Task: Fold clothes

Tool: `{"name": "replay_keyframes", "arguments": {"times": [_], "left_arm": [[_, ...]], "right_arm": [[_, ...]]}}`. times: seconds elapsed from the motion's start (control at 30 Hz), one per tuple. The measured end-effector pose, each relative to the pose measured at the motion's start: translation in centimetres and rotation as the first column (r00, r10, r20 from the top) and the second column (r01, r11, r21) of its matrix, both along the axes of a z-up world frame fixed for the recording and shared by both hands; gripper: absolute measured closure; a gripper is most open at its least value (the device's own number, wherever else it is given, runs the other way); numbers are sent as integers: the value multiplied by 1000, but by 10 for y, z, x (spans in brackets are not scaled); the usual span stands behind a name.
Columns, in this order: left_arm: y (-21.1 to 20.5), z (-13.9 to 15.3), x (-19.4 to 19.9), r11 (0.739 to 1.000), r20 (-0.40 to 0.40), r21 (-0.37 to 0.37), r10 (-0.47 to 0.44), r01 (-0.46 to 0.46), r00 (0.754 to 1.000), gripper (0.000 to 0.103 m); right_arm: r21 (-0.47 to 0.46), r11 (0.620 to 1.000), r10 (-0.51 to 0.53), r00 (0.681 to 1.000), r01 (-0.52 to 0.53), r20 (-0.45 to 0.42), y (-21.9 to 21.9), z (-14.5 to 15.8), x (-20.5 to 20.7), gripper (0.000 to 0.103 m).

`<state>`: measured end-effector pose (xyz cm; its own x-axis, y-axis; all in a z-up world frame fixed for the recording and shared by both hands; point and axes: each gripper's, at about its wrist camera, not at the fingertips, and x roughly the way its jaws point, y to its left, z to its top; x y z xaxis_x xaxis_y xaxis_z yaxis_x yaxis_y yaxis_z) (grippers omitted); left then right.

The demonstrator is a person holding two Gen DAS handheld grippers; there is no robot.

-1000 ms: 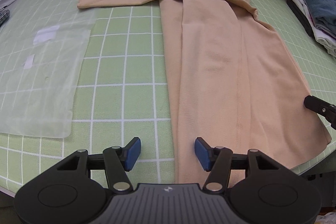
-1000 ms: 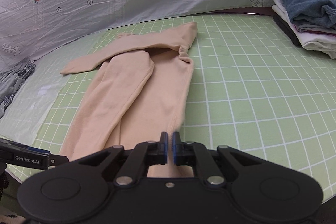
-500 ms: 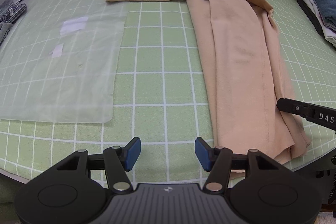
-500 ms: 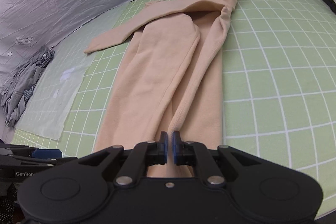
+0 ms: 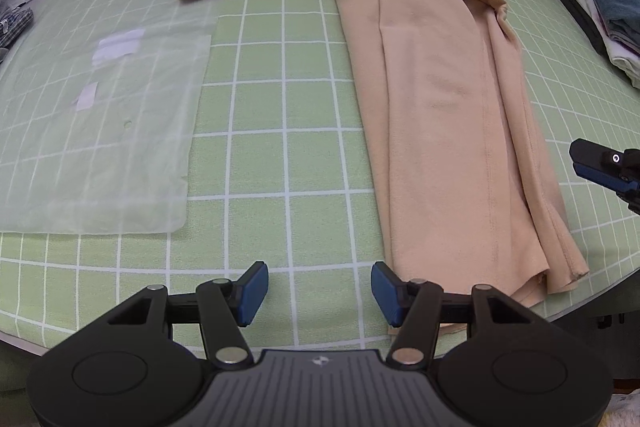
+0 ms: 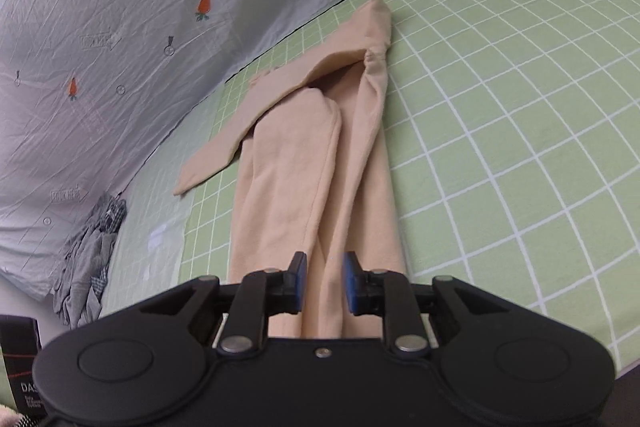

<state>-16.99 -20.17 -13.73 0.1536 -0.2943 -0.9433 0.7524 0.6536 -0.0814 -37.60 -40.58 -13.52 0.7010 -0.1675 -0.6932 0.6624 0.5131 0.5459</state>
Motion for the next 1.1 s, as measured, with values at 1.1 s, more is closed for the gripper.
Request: {"name": "replay_keyframes", "arguments": {"times": [1.1], "left_arm": [[-3, 6, 40, 994, 16, -5, 107, -107, 994, 44]], "right_arm": [[-203, 927, 251, 924, -315, -289, 22, -7, 70, 67]]}}
